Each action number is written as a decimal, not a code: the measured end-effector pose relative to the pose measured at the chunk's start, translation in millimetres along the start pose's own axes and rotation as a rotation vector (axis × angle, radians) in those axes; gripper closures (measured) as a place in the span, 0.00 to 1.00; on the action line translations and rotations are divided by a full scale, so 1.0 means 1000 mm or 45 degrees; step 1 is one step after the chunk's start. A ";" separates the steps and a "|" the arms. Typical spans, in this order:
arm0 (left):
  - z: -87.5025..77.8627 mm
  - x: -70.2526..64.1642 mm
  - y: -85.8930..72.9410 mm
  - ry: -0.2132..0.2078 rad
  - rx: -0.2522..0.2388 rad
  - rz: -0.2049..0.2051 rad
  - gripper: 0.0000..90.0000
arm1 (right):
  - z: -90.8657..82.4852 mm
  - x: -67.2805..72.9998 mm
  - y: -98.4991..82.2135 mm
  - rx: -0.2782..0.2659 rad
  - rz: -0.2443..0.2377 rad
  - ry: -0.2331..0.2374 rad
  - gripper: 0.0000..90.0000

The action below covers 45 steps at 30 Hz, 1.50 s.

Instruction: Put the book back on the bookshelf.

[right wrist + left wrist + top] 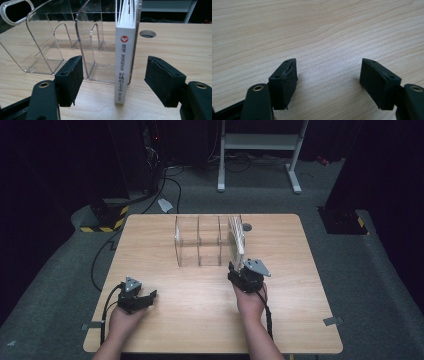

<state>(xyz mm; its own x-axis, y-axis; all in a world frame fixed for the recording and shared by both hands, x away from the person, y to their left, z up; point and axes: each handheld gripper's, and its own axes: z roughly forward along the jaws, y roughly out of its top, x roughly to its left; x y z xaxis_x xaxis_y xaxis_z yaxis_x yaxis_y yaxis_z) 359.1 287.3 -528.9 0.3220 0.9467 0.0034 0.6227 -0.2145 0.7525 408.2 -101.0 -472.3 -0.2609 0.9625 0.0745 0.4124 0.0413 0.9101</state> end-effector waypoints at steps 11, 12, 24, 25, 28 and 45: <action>0.000 0.000 0.000 -0.002 0.002 0.000 0.34 | -0.022 -0.015 -0.015 0.045 -0.059 0.027 0.35; 0.000 0.000 0.000 -0.001 0.000 -0.001 0.34 | -0.024 -0.018 -0.017 0.054 -0.062 0.019 0.36; 0.000 0.000 0.000 0.007 0.003 -0.002 0.32 | -0.040 -0.075 -0.047 0.251 -0.095 -0.043 0.26; 0.000 0.000 0.000 0.008 0.003 0.000 0.32 | -0.042 -0.080 -0.050 0.272 -0.105 -0.061 0.27; 0.000 0.000 0.000 0.009 0.004 0.003 0.32 | -0.047 -0.096 -0.058 0.314 -0.139 -0.124 0.27; 0.000 0.000 0.000 0.012 0.005 0.001 0.31 | -0.057 -0.128 -0.072 0.447 -0.047 -0.128 0.19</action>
<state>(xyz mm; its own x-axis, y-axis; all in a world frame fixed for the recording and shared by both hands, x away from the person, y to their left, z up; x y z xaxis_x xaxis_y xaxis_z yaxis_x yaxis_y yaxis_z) 359.6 287.3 -528.8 0.3161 0.9487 0.0102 0.6251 -0.2163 0.7500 362.1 -242.9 -524.2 -0.2012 0.9795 -0.0121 0.6832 0.1492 0.7148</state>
